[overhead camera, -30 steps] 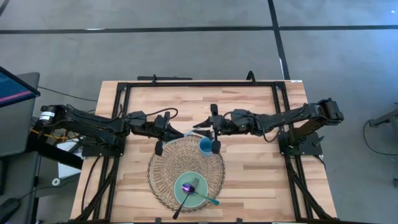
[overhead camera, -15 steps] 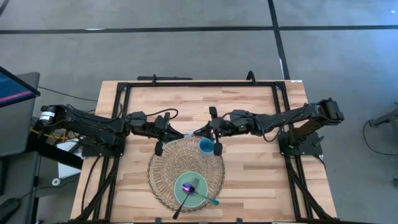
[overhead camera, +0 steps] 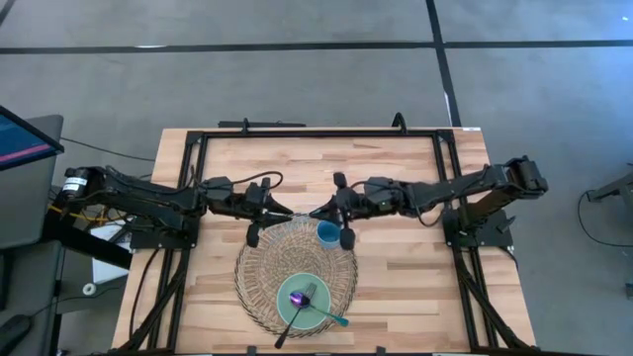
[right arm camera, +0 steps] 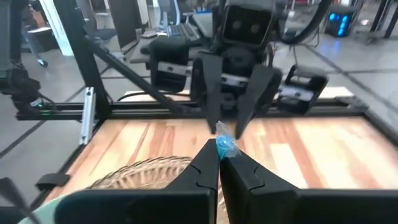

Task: Pick & Place Utensil
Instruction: Put the blue straw into the blue cup

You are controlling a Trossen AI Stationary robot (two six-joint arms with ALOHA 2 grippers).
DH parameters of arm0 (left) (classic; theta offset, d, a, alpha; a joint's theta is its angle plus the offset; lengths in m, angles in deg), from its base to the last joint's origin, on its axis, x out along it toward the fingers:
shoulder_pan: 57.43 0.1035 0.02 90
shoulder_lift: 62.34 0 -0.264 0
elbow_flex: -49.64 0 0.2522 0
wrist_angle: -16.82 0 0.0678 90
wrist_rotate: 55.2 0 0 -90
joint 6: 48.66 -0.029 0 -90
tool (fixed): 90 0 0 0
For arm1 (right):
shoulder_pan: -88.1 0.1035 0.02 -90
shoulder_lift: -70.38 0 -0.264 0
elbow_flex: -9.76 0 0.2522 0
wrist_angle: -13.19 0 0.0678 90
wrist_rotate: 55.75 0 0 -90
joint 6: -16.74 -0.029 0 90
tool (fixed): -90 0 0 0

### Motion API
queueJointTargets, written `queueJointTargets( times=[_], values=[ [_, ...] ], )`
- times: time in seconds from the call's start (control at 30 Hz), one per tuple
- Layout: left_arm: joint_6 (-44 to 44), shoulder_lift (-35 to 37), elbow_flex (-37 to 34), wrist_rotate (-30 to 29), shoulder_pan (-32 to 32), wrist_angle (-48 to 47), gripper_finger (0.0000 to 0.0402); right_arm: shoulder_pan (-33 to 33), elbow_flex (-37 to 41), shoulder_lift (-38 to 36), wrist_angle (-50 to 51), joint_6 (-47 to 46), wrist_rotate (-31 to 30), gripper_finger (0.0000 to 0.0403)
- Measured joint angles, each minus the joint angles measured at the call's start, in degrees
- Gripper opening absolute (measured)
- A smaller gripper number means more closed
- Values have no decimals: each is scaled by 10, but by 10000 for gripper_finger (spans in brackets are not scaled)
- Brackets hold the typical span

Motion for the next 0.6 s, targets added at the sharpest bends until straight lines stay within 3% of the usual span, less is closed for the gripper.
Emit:
queueJointTargets(
  times=[0.23,0.47,0.6],
  values=[
    [-1,0,0,0,0,-2,85,25,-30,-64,105,-7,-12,1],
    [0,0,0,0,0,-4,81,85,-185,-119,439,-22,-205,0],
    [0,0,0,0,0,-7,81,111,-258,-120,562,-46,-235,1]
  ],
)
